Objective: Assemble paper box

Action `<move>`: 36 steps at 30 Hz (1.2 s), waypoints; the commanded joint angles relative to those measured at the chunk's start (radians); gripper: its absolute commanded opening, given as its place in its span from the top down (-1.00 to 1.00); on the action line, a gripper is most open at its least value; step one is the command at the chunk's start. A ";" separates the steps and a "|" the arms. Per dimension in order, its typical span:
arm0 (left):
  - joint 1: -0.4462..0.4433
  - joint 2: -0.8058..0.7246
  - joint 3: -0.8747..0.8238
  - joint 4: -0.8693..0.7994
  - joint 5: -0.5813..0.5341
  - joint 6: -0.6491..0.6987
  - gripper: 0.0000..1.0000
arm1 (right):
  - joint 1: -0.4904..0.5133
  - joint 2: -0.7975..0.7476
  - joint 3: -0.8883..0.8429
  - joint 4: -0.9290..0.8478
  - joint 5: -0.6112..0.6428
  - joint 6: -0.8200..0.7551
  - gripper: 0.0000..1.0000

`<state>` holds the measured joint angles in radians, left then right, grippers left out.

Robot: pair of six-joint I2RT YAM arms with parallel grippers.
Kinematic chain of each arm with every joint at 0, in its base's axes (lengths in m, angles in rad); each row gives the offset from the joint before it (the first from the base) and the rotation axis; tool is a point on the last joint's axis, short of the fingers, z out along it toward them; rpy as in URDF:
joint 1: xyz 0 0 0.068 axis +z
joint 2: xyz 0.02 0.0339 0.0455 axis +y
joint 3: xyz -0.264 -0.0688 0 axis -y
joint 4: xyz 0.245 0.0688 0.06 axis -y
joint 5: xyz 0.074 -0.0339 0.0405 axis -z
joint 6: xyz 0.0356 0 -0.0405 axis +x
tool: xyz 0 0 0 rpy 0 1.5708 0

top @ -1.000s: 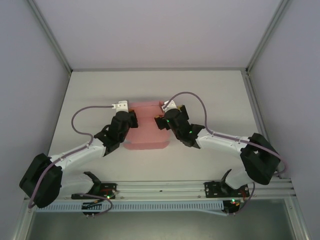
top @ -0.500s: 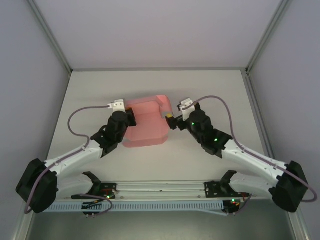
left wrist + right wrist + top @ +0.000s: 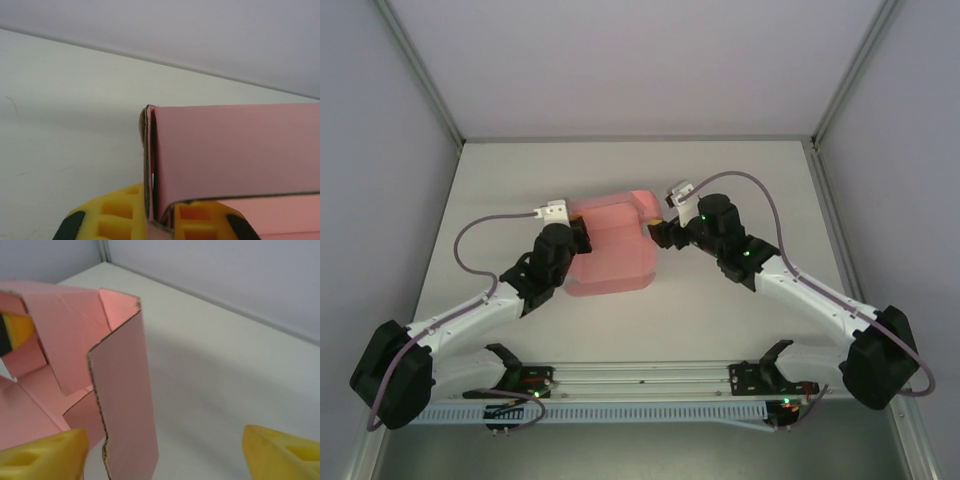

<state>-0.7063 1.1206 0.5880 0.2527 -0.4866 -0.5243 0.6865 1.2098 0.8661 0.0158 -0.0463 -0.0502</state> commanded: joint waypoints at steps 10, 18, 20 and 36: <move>0.011 0.046 0.034 -0.016 -0.046 -0.031 1.00 | 0.001 0.078 0.123 -0.082 -0.273 0.046 0.91; 0.011 0.096 0.070 -0.016 -0.016 -0.048 1.00 | 0.097 0.156 0.187 -0.118 -0.230 0.090 0.73; 0.011 0.099 0.070 -0.013 -0.009 -0.051 1.00 | 0.127 0.175 0.199 -0.109 -0.155 0.089 0.70; 0.017 0.083 0.035 -0.005 -0.029 -0.028 1.00 | 0.145 0.038 0.183 -0.128 -0.049 0.067 -0.55</move>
<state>-0.6907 1.2129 0.6273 0.2268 -0.5045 -0.5587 0.8314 1.3445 1.0592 -0.1158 -0.1635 0.0254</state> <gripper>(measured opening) 0.056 0.763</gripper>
